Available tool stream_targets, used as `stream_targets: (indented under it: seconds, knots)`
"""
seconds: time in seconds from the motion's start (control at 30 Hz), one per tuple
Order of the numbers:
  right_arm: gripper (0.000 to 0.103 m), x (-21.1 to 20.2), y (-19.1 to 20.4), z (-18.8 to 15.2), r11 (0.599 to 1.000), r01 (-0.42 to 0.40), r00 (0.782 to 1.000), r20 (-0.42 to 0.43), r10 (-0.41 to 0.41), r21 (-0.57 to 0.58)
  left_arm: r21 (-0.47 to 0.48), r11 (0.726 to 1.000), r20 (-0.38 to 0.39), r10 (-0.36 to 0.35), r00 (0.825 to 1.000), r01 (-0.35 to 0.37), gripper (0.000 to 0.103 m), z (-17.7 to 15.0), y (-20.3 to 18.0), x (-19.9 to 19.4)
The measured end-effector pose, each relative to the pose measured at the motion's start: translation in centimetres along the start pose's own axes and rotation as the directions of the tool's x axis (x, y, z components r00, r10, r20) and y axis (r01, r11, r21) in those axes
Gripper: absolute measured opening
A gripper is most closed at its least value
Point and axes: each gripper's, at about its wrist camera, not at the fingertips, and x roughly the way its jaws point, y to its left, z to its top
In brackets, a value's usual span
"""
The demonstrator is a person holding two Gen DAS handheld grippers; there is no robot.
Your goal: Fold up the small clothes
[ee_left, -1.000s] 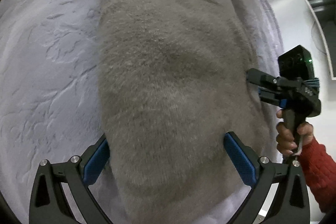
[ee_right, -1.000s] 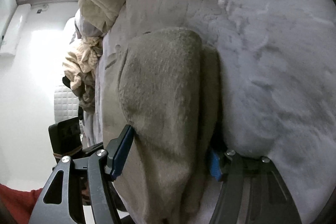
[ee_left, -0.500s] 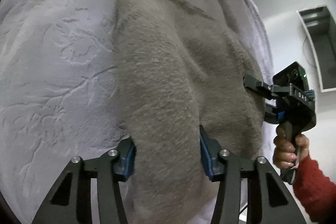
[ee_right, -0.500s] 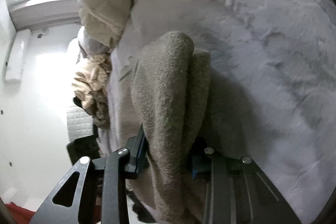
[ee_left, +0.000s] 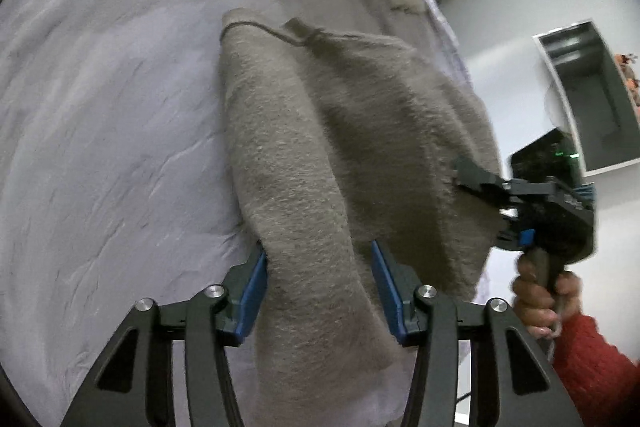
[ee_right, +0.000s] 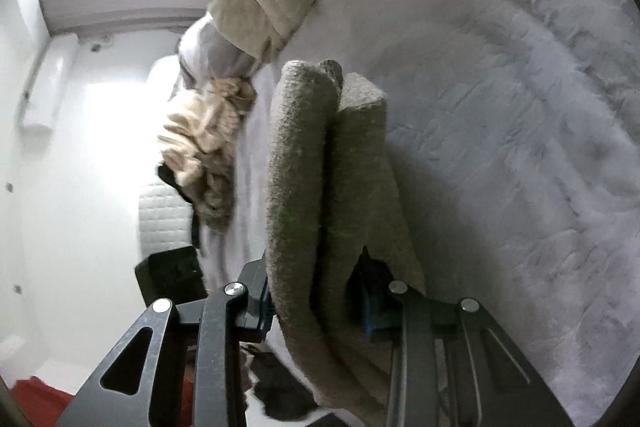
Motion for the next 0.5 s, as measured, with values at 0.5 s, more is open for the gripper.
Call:
stream_targets:
  seconds: [0.5]
  knots:
    - [0.067,2.0,-7.3,1.7,0.993,0.098,0.995,-0.04,-0.096,0.059,0.004,1.0,-0.124,0.01,0.992,-0.01,0.077,0.4,3.1,4.3]
